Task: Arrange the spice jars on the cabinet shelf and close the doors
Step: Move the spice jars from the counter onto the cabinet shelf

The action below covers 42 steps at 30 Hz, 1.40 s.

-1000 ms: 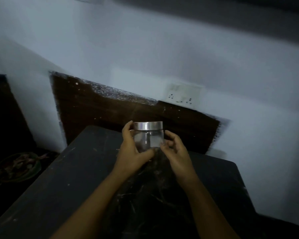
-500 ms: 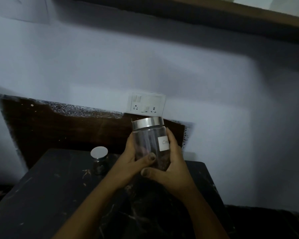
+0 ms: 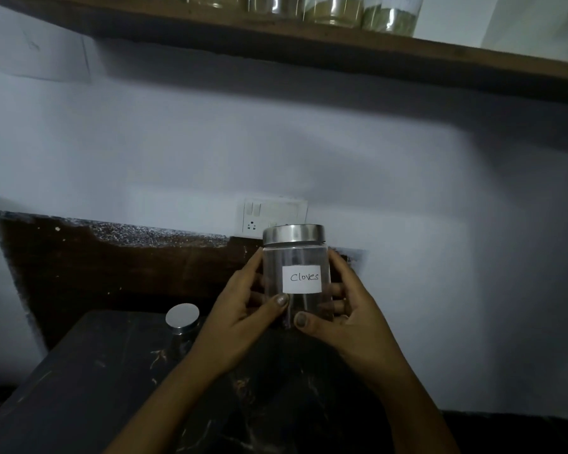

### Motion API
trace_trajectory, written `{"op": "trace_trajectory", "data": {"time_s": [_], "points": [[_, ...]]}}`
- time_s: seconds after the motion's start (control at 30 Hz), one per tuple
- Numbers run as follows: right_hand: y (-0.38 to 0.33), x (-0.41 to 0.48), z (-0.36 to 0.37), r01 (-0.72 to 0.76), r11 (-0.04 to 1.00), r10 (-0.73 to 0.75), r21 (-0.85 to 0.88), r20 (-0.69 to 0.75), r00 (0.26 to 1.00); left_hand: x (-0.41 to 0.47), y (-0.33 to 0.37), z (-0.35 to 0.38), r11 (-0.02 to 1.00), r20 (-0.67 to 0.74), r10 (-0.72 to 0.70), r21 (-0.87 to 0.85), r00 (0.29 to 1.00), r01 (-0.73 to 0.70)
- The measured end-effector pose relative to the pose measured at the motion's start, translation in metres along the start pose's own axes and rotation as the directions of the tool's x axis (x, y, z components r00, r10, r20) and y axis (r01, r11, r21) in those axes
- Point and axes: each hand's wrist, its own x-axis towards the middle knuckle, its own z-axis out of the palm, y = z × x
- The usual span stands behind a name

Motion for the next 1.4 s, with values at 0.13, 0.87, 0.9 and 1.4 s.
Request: {"op": "trace_trajectory", "data": {"time_s": [0.13,0.87,0.9,1.4], "points": [[-0.007,0.005,-0.009,0.027,1.000,-0.027,-0.010,-0.018,0.999,0.011,0.013,0.004,0.995,0.001,0.082,0.055,0.997,-0.082],[-0.132,0.106,-0.190,0.349,0.854,-0.468,-0.387,-0.275,0.840,0.223,0.133,0.083,0.823,-0.010,0.510,0.296,0.860,-0.484],[-0.139,0.115,-0.201,0.378,0.836,-0.500,-0.398,-0.269,0.823,0.238,0.141,0.088,0.799,-0.015,0.546,0.310,0.838,-0.515],[-0.170,0.228,-0.274,0.361,0.727,-0.575,-0.584,-0.231,0.785,0.358,0.172,0.114,0.690,-0.138,0.630,0.551,0.765,-0.469]]}}
